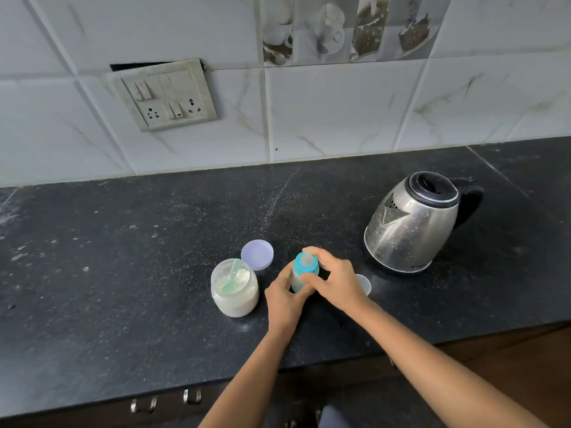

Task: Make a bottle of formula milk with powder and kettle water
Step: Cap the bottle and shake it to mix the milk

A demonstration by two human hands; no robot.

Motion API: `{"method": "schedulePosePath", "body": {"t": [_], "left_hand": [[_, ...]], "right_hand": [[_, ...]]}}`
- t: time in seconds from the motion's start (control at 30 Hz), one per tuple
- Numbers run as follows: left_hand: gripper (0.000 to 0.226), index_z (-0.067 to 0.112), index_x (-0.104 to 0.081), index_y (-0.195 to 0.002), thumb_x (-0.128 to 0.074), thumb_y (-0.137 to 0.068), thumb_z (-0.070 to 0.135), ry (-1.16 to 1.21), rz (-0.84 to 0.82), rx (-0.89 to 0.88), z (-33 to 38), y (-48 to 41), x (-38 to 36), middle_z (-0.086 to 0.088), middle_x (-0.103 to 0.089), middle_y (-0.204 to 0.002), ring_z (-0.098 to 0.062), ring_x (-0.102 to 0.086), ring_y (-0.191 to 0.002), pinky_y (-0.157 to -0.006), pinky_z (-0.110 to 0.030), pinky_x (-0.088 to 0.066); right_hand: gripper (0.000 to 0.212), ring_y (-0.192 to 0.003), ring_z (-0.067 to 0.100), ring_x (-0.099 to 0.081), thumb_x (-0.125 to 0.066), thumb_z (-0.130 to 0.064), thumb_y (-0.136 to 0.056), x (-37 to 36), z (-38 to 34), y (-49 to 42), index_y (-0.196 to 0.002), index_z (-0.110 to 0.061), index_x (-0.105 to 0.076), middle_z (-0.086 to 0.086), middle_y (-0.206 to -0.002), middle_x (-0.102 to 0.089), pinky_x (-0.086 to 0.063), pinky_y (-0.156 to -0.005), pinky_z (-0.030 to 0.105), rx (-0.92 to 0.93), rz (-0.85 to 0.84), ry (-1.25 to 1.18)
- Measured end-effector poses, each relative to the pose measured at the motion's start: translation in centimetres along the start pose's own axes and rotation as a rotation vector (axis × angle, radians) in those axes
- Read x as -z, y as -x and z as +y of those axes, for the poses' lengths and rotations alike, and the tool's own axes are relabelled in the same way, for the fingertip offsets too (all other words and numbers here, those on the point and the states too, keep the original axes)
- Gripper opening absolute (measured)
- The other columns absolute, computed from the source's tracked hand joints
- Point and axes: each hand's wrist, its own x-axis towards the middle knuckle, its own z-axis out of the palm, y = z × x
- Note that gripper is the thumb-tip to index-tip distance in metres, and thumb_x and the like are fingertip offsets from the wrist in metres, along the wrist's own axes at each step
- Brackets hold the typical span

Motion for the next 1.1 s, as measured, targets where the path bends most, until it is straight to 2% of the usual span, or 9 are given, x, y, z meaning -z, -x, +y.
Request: {"method": "schedulePosePath", "body": {"t": [0.1, 0.2, 0.3, 0.5, 0.57, 0.67, 0.83, 0.97, 1.1], "left_hand": [[0.042, 0.031, -0.065, -0.116, -0.073, -0.078, 0.016, -0.011, 0.02, 0.004, 0.3, 0.1, -0.1, 0.018, -0.072, -0.1, 0.0, -0.066, -0.095, -0.083, -0.021, -0.05], [0.039, 0.033, -0.066, -0.113, -0.071, -0.079, 0.012, -0.029, 0.052, 0.0, 0.7, 0.4, -0.3, 0.018, -0.072, -0.096, 0.002, -0.065, -0.092, -0.077, -0.014, -0.046], [0.039, 0.04, -0.065, -0.11, -0.072, -0.079, 0.016, -0.024, 0.035, -0.001, 0.5, 0.4, -0.3, 0.018, -0.072, -0.095, -0.005, -0.067, -0.093, -0.081, -0.023, -0.053], [0.05, 0.034, -0.061, -0.122, -0.077, -0.076, 0.025, -0.018, -0.012, -0.009, 0.3, 0.4, 0.0, 0.019, -0.07, -0.108, 0.001, -0.064, -0.103, -0.094, -0.034, -0.051], [0.054, 0.041, -0.059, -0.121, -0.08, -0.071, 0.035, -0.001, -0.026, 0.012, 0.2, 0.4, 0.1, 0.02, -0.069, -0.112, 0.0, -0.062, -0.108, -0.096, -0.037, -0.05], [0.059, 0.05, -0.055, -0.118, -0.079, -0.065, 0.04, -0.019, -0.015, 0.03, -0.1, 0.2, 0.1, 0.024, -0.066, -0.116, 0.003, -0.06, -0.11, -0.097, -0.038, -0.051], [0.06, 0.059, -0.051, -0.113, -0.081, -0.07, 0.031, -0.023, -0.018, 0.029, -0.5, 0.1, 0.1, 0.028, -0.063, -0.116, 0.007, -0.057, -0.112, -0.1, -0.032, -0.048], [0.061, 0.059, -0.049, -0.112, -0.082, -0.072, 0.027, -0.04, -0.03, 0.033, -0.6, 0.0, 0.2, 0.034, -0.06, -0.112, 0.009, -0.055, -0.112, -0.102, -0.026, -0.045], [0.06, 0.056, -0.049, -0.113, -0.082, -0.073, 0.026, -0.051, -0.043, 0.031, -0.7, -0.2, 0.4, 0.037, -0.059, -0.109, 0.012, -0.055, -0.109, -0.1, -0.025, -0.046]], "right_hand": [[0.051, -0.105, 0.004, -0.061, -0.073, -0.017, -0.082, -1.3, -0.8, 0.8, -0.131, -0.013, -0.057, -0.001, -0.119, -0.068, -0.047, -0.092, 0.015, 0.019, 0.155, 0.037], [0.046, -0.097, 0.015, -0.066, -0.071, -0.016, -0.083, -2.8, -1.9, 1.4, -0.127, -0.014, -0.059, 0.002, -0.111, -0.07, -0.052, -0.086, 0.025, -0.019, 0.31, 0.062], [0.045, -0.097, 0.02, -0.067, -0.07, -0.017, -0.082, -4.1, -2.7, 1.9, -0.126, -0.016, -0.059, 0.003, -0.112, -0.07, -0.053, -0.086, 0.035, -0.075, 0.413, 0.056], [0.054, -0.115, 0.019, -0.056, -0.072, -0.025, -0.084, -1.1, -2.2, 2.0, -0.133, -0.016, -0.051, -0.001, -0.125, -0.062, -0.043, -0.102, 0.033, -0.043, 0.243, 0.103], [0.059, -0.125, 0.016, -0.05, -0.072, -0.027, -0.085, 0.5, -1.2, 3.3, -0.135, -0.012, -0.048, 0.003, -0.135, -0.055, -0.039, -0.102, 0.023, 0.008, 0.399, 0.089], [0.062, -0.12, 0.024, -0.048, -0.072, -0.037, -0.082, 1.4, 2.2, 6.1, -0.128, -0.005, -0.046, 0.013, -0.129, -0.049, -0.044, -0.097, 0.034, 0.029, 0.631, 0.232], [0.083, -0.123, 0.027, -0.047, -0.085, -0.031, -0.069, 0.4, 5.7, 7.6, -0.135, -0.005, -0.041, 0.013, -0.132, -0.048, -0.043, -0.099, 0.037, -0.202, 0.405, 0.223], [0.057, -0.109, 0.023, -0.058, -0.082, -0.016, -0.074, 0.9, 4.7, 6.7, -0.122, -0.01, -0.053, 0.003, -0.116, -0.061, -0.041, -0.09, 0.023, -0.119, 0.438, 0.136], [0.058, -0.105, 0.011, -0.055, -0.081, -0.007, -0.071, 3.8, 0.8, 3.3, -0.122, -0.021, -0.057, -0.006, -0.112, -0.053, -0.05, -0.09, 0.032, 0.08, 0.352, 0.097]]}}
